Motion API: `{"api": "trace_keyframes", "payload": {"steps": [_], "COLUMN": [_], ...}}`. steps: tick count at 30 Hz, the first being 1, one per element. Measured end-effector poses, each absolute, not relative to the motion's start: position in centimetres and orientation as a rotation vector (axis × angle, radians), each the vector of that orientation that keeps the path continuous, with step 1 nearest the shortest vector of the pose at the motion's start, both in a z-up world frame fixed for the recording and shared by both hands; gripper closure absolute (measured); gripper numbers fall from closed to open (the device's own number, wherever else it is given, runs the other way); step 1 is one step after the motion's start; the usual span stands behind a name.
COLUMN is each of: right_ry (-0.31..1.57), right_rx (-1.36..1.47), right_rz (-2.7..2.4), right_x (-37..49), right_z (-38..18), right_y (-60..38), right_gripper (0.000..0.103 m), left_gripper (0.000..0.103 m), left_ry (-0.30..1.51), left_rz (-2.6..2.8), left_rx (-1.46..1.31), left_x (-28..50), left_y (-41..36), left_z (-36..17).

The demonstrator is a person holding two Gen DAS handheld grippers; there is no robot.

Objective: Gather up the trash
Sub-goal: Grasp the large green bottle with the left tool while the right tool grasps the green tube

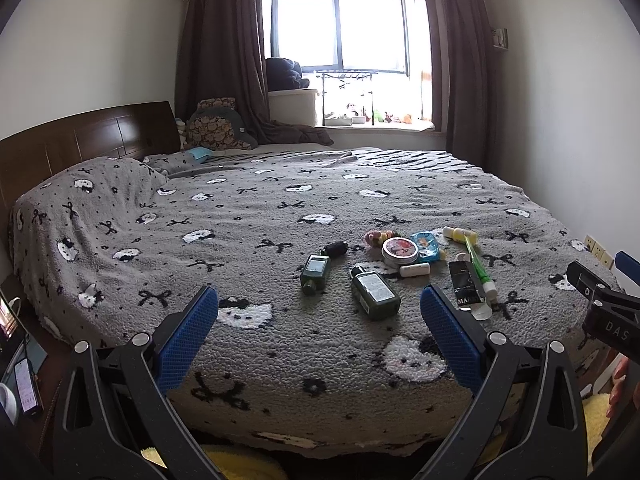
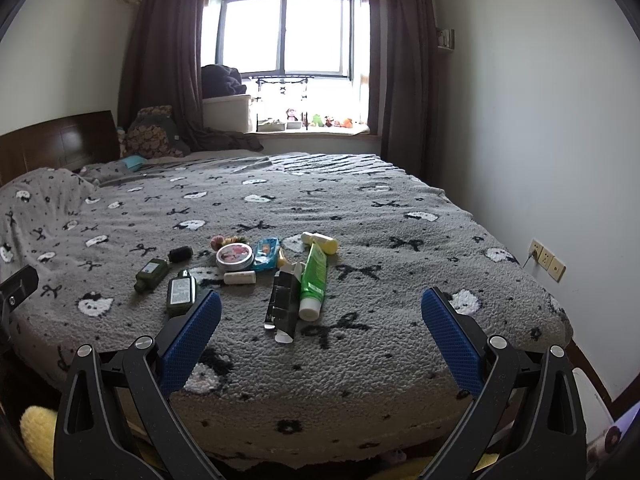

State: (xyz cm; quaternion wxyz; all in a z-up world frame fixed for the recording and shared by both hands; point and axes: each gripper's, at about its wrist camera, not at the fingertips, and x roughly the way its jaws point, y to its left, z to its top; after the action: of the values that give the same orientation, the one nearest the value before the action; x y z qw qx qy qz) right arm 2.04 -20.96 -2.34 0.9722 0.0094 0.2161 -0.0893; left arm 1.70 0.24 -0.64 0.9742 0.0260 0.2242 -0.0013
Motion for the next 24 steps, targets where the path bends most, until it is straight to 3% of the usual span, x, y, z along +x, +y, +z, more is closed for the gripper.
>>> {"api": "trace_keyframes", "payload": {"steps": [16,24], "right_ry": [0.594,0.664], "right_rx": [0.058,0.133], "right_rz": [-0.138,-0.125], "right_x": [8.7,14.4], "right_z": [-8.5,-10.1], "right_y": [-23.2,-25.8], "right_gripper": [0.003,0.014], "left_gripper": [0.008,0.01], "left_ry": [0.631,0.708], "left_rz": [-0.038,-0.097], "left_rx": [0.044,0.082], "left_x": [9.9,14.3], "left_y": [0.9,-2.0], "left_z": [-8.3,-9.9]}}
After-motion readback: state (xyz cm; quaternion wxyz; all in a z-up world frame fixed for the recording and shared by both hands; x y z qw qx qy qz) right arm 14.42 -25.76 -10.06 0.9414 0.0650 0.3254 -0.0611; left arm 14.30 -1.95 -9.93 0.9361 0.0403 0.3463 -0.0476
